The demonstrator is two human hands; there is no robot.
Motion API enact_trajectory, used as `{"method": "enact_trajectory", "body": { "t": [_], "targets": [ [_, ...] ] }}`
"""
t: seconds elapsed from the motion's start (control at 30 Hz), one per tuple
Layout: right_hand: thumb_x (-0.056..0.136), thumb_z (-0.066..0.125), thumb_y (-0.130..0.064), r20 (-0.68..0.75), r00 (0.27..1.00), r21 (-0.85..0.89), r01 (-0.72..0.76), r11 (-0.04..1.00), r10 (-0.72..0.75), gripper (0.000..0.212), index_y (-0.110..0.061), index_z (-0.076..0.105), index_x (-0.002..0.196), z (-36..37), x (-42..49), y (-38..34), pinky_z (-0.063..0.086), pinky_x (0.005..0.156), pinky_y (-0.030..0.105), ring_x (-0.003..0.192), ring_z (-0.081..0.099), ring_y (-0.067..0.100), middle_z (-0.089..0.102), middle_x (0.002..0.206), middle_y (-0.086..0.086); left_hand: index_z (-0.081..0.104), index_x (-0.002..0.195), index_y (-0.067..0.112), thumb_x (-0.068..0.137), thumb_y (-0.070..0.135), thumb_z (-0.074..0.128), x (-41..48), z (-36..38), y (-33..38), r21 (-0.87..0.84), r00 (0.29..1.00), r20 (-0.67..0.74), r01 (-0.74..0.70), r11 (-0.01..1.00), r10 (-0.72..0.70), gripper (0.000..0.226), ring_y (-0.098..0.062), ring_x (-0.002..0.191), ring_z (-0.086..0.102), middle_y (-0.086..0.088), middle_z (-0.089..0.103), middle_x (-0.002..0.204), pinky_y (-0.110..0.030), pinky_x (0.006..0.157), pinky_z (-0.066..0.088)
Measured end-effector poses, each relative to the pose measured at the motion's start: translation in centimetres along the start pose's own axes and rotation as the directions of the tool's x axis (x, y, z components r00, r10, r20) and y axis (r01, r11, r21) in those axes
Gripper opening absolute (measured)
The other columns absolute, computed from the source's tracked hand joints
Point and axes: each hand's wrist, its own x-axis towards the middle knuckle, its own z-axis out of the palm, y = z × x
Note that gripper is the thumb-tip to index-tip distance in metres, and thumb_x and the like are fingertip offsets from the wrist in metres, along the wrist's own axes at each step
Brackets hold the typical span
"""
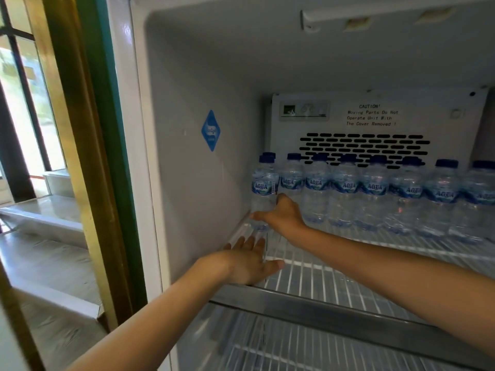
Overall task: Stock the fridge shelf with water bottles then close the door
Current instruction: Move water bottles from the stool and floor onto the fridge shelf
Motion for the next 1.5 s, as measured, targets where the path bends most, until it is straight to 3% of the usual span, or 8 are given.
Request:
{"method": "enact_trajectory", "body": {
  "t": [0.17, 0.37, 0.53, 0.67, 1.0, 1.23, 1.37, 1.5],
  "targets": [
    [0.068, 0.085, -0.037, -0.057, 0.998, -0.056, 0.035, 0.998, -0.038, 0.069, -0.001, 0.051, 0.116, 0.7, -0.1, 0.0, 0.046, 0.071, 0.027, 0.098, 0.057, 0.022, 0.060, 0.114, 0.013, 0.005, 0.152, 0.014, 0.094, 0.062, 0.028, -1.0, -0.3, 0.4, -0.074, 0.992, -0.117, -0.049, 0.996, 0.040, 0.079, -0.023, 0.147, 0.008, -0.007, 0.005, 0.160, -0.038, 0.120, 0.012],
    [0.064, 0.085, -0.045, -0.078, 0.994, -0.092, 0.069, 0.993, -0.076, 0.083, -0.003, 0.047, 0.125, 1.2, 0.1, 0.1, 0.052, 0.084, 0.035, 0.111, 0.055, 0.027, 0.055, 0.124, 0.014, 0.039, 0.141, 0.014, 0.094, 0.054, 0.040, -1.3, -0.3, 0.2, -0.126, 0.976, -0.201, -0.104, 0.987, 0.077, 0.062, -0.020, 0.127, 0.044, -0.007, 0.041, 0.144, -0.031, 0.105, 0.037],
    [0.063, 0.085, -0.049, -0.073, 0.995, -0.056, 0.068, 0.996, -0.072, 0.082, -0.004, 0.047, 0.120, 1.1, -0.2, 0.3, 0.048, 0.076, 0.030, 0.108, 0.056, 0.026, 0.056, 0.119, 0.014, 0.028, 0.148, 0.019, 0.096, 0.049, 0.042, -1.3, -0.2, 0.2, -0.130, 0.968, -0.220, -0.152, 0.980, 0.121, 0.062, -0.019, 0.129, 0.043, -0.005, 0.038, 0.149, -0.028, 0.107, 0.035],
    [0.067, 0.085, -0.037, -0.056, 0.997, -0.015, 0.051, 0.999, -0.051, 0.068, -0.003, 0.051, 0.115, 0.9, -0.2, 0.3, 0.045, 0.068, 0.026, 0.100, 0.060, 0.023, 0.061, 0.111, 0.012, 0.028, 0.149, 0.023, 0.096, 0.048, 0.041, -1.1, -0.1, 0.0, -0.111, 0.963, -0.230, -0.168, 0.979, 0.140, 0.060, -0.019, 0.132, 0.041, -0.004, 0.037, 0.149, -0.028, 0.108, 0.033],
    [0.070, 0.084, -0.036, -0.051, 0.995, -0.044, 0.083, 0.996, -0.085, 0.070, -0.001, 0.050, 0.120, 1.0, -0.3, -0.2, 0.042, 0.067, 0.023, 0.091, 0.051, 0.015, 0.061, 0.114, 0.013, 0.032, 0.147, 0.024, 0.097, 0.047, 0.041, -0.7, 0.0, 0.0, -0.084, 0.960, -0.243, -0.164, 0.983, 0.139, 0.055, -0.019, 0.133, 0.039, -0.004, 0.040, 0.147, -0.032, 0.110, 0.034],
    [0.073, 0.082, -0.025, -0.022, 0.997, -0.015, 0.075, 0.997, -0.075, 0.066, -0.001, 0.044, 0.121, 1.0, -0.9, -0.4, 0.044, 0.066, 0.024, 0.090, 0.051, 0.016, 0.058, 0.116, 0.014, 0.034, 0.145, 0.026, 0.096, 0.047, 0.043, -1.0, -0.2, 0.2, -0.094, 0.964, -0.238, -0.148, 0.985, 0.122, 0.054, -0.019, 0.124, 0.048, -0.003, 0.045, 0.143, -0.025, 0.101, 0.037],
    [0.072, 0.082, -0.025, -0.001, 0.998, -0.005, 0.059, 0.998, -0.059, 0.070, -0.002, 0.043, 0.126, 1.0, -0.8, -0.3, 0.044, 0.071, 0.024, 0.098, 0.054, 0.020, 0.056, 0.122, 0.014, 0.039, 0.143, 0.030, 0.093, 0.050, 0.047, -0.8, 0.0, -0.2, -0.130, 0.961, -0.259, -0.134, 0.982, 0.097, 0.054, -0.017, 0.121, 0.051, 0.000, 0.047, 0.142, -0.024, 0.100, 0.038],
    [0.073, 0.083, -0.025, 0.027, 0.999, 0.020, 0.018, 1.000, -0.019, 0.077, 0.000, 0.040, 0.132, 0.3, -1.4, -0.1, 0.042, 0.077, 0.022, 0.117, 0.054, 0.027, 0.054, 0.131, 0.015, 0.057, 0.129, 0.023, 0.094, 0.038, 0.053, -1.7, -0.2, -0.2, -0.103, 0.929, -0.355, -0.154, 0.983, 0.108, 0.039, -0.016, 0.106, 0.058, -0.004, 0.063, 0.117, -0.025, 0.094, 0.044]
  ]
}}
